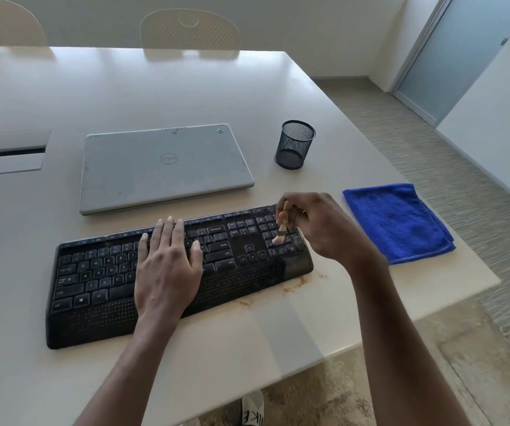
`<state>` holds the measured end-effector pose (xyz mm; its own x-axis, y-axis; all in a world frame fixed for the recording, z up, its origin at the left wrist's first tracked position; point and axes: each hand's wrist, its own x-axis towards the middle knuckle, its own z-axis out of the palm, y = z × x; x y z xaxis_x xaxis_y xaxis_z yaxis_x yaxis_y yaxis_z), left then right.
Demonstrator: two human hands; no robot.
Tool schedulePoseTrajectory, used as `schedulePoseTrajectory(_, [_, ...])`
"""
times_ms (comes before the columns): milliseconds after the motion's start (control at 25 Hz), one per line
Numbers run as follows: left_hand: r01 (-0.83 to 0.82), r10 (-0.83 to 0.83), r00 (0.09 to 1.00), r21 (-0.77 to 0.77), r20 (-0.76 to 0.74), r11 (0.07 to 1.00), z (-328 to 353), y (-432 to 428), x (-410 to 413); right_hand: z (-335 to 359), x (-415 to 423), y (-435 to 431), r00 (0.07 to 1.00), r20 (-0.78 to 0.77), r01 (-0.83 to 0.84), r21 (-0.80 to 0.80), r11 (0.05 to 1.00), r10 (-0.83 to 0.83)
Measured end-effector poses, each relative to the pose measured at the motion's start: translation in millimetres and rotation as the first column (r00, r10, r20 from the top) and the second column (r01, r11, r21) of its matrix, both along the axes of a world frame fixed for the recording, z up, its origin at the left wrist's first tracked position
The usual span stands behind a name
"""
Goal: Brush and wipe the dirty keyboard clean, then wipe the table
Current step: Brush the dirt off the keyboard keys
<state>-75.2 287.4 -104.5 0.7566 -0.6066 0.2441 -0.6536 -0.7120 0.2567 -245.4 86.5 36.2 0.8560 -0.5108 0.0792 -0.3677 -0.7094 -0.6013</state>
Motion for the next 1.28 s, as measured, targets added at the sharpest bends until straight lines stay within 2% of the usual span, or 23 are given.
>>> schedulePoseTrajectory(80, [-0.001,0.001,1.0,0.006,0.002,1.0,-1,1,0,-3,0,-3,0.998,-0.057,0.019,-0.007,1.0,-0.02])
schedulePoseTrajectory(160, [-0.002,0.002,1.0,0.007,0.004,1.0,-1,1,-1,-2,-3,-9,0.992,-0.064,0.11,-0.027,0.994,-0.111])
schedulePoseTrajectory(320, [-0.003,0.003,1.0,0.004,-0.002,1.0,0,0,-1,-2,12,-5,0.958,0.096,0.279,-0.07,0.958,-0.272])
schedulePoseTrajectory(560, [-0.006,0.006,1.0,0.008,0.0,1.0,1,0,-1,-7,7,-9,0.929,-0.074,0.356,-0.103,0.929,-0.364])
schedulePoseTrajectory(680, [-0.007,0.007,1.0,0.01,-0.004,1.0,0,0,-1,2,16,-7,0.913,0.041,0.408,-0.074,0.91,-0.406])
schedulePoseTrajectory(760, [-0.004,0.004,1.0,0.007,-0.003,1.0,0,2,-1,-3,23,-6,0.916,0.028,0.4,-0.078,0.913,-0.399])
schedulePoseTrajectory(920, [-0.006,0.006,1.0,-0.001,0.0,1.0,1,0,0,-8,13,-9,0.914,-0.132,0.375,-0.085,0.923,-0.383])
schedulePoseTrajectory(1120, [-0.005,0.005,1.0,0.007,-0.001,1.0,1,0,0,-3,24,-8,0.901,0.003,0.433,-0.05,0.9,-0.433])
schedulePoseTrajectory(1280, [-0.005,0.005,1.0,-0.002,-0.008,1.0,2,0,-1,-12,15,-8,0.898,-0.141,0.411,-0.066,0.909,-0.416])
